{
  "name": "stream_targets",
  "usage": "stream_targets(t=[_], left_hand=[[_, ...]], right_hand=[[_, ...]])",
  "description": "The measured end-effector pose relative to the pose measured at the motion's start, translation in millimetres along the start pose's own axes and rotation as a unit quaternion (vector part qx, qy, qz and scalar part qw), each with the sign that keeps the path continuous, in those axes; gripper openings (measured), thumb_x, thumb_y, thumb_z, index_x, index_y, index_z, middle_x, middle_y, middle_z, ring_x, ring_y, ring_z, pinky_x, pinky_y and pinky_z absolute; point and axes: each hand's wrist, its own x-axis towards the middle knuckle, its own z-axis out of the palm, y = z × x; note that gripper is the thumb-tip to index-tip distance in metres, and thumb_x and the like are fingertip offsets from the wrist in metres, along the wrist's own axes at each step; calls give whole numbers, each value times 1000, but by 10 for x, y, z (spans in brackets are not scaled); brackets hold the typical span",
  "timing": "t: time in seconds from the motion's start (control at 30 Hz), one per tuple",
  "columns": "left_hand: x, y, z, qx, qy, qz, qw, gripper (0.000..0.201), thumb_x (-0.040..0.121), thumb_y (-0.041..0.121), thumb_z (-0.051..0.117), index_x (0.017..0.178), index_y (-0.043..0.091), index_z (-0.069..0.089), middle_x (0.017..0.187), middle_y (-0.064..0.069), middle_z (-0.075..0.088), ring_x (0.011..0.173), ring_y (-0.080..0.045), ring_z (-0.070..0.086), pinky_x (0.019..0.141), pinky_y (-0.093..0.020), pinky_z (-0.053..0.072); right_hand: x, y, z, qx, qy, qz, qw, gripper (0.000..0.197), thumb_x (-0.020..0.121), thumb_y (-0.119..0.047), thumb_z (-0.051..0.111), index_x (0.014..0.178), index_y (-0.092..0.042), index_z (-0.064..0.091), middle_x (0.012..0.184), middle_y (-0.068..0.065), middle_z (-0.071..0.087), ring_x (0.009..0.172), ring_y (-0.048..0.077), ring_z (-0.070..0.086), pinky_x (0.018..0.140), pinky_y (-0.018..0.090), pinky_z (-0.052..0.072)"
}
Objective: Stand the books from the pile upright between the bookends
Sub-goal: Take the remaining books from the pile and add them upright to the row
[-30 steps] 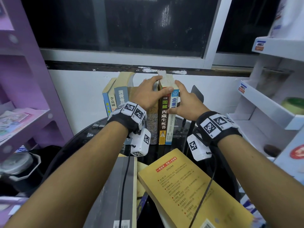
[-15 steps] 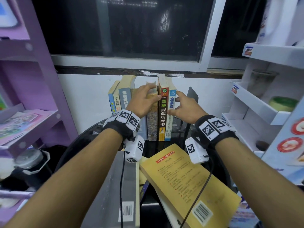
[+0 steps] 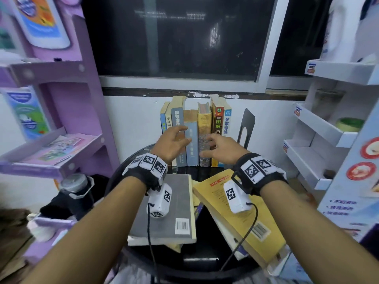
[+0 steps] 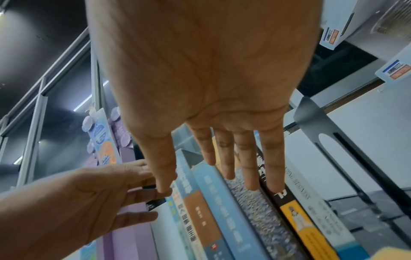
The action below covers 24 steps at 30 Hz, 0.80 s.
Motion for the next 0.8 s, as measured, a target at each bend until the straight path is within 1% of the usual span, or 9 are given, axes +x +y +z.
stream_targets(t=[0.13, 0.23, 0.3, 0.37, 0.5, 0.57, 0.63, 0.7, 0.8], left_hand=[[-225, -219, -137, -22, -20, -68, 997, 48, 90, 30, 63, 134, 15, 51, 139, -8, 50, 126, -24, 48, 105, -46, 41], [-416, -362, -234, -26, -43, -108, 993, 47, 88, 30, 64, 129, 11, 53, 127, -5, 57, 112, -22, 57, 100, -43, 46], [-531, -501, -275, -23, -51, -123, 991, 59, 75, 42, 68, 124, 11, 56, 125, -4, 59, 112, -22, 58, 101, -44, 46], [-624, -637, -300, -29, -60, -147, 987, 61, 67, 44, 69, 117, 12, 59, 127, -7, 61, 115, -22, 58, 103, -43, 44], [-794, -849, -329, 26, -92, -220, 971, 62, 86, 34, 69, 137, 8, 47, 139, -7, 49, 126, -23, 48, 108, -34, 36], [-830, -947, -311, 16, -104, -245, 964, 58, 85, 34, 70, 133, 9, 48, 134, -7, 54, 116, -20, 53, 100, -33, 41], [-871, -979, -300, -1, -120, -268, 956, 52, 87, 33, 68, 130, 13, 46, 120, -1, 57, 98, -14, 55, 76, -28, 47], [-908, -972, -298, -20, -132, -284, 950, 52, 89, 33, 66, 132, 15, 43, 113, 1, 56, 90, -11, 53, 60, -21, 41], [-928, -984, -308, -31, -133, -294, 946, 56, 89, 34, 66, 135, 16, 40, 114, 1, 56, 96, -14, 54, 59, -22, 40]], right_hand=[[-77, -193, 240, -17, -43, -3, 999, 70, 87, -46, 65, 144, -14, 40, 141, 7, 51, 125, 22, 51, 99, 31, 42], [-122, -328, 438, -31, -68, -7, 997, 70, 88, -50, 63, 143, -14, 39, 143, 7, 49, 127, 23, 49, 96, 30, 39], [-144, -402, 563, -42, -82, -7, 996, 74, 88, -51, 62, 146, -14, 36, 146, 6, 45, 131, 24, 45, 98, 30, 38], [-148, -450, 677, -50, -90, 2, 995, 74, 87, -53, 62, 145, -14, 36, 146, 5, 46, 130, 24, 46, 97, 32, 39], [-129, -488, 873, -55, -109, 27, 992, 75, 82, -58, 63, 138, -13, 44, 139, 7, 51, 122, 25, 51, 91, 32, 44], [-129, -497, 943, -56, -123, 37, 990, 76, 81, -59, 64, 139, -14, 44, 138, 6, 52, 121, 24, 51, 89, 31, 43], [-134, -501, 999, -53, -125, 49, 990, 72, 81, -57, 66, 136, -14, 46, 135, 7, 53, 119, 23, 52, 82, 28, 40], [-125, -499, 1033, -43, -116, 56, 991, 66, 80, -54, 69, 129, -15, 50, 130, 6, 57, 113, 22, 54, 78, 27, 38], [-101, -499, 1063, -47, -107, 74, 990, 69, 78, -55, 71, 129, -14, 49, 129, 6, 56, 113, 22, 54, 78, 28, 40]])
